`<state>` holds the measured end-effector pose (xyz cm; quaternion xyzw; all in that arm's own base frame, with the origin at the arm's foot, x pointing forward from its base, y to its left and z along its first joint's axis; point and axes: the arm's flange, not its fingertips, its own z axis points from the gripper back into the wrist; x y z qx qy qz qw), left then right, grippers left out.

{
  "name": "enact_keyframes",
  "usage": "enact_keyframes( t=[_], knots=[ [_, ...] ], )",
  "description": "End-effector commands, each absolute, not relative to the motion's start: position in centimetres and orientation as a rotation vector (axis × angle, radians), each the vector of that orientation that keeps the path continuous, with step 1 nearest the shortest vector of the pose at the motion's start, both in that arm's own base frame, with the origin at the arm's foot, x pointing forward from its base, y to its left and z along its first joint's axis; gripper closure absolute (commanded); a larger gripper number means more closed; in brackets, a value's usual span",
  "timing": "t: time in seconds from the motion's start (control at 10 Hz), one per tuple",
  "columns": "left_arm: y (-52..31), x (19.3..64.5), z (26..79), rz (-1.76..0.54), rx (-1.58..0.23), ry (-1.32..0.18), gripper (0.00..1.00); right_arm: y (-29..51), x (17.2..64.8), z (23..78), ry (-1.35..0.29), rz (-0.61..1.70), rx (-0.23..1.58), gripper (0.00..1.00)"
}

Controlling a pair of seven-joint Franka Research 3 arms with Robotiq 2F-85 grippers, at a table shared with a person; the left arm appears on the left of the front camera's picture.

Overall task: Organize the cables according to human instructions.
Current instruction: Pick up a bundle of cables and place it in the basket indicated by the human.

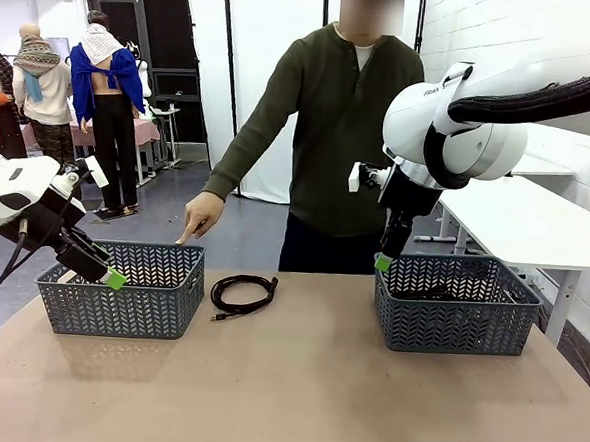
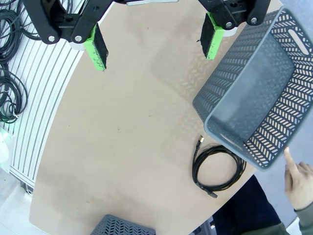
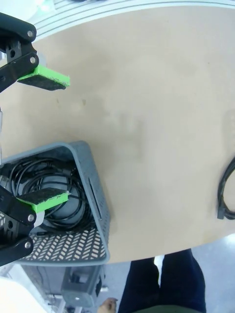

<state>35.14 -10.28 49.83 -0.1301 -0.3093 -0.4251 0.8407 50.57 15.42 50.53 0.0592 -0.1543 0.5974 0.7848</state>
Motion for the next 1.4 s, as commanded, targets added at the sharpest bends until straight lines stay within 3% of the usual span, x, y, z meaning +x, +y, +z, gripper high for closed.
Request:
enact_keyframes(
  t=[0.0, 1.0, 1.3],
  knots=[
    [-10.1, 35.3, 49.7, -0.905, -0.291, -0.655, 0.0, 15.5, 50.7, 50.5, -0.335, 1.282, 0.125, 0.0],
    [-10.3, 35.1, 49.8, -0.898, -0.275, -0.654, 0.0, 15.5, 50.7, 50.5, -0.335, 1.282, 0.125, 0.0],
    [-13.0, 37.2, 50.8, -0.921, -0.225, -0.56, 0.0, 15.5, 50.7, 50.5, -0.335, 1.282, 0.125, 0.0]
  ],
)
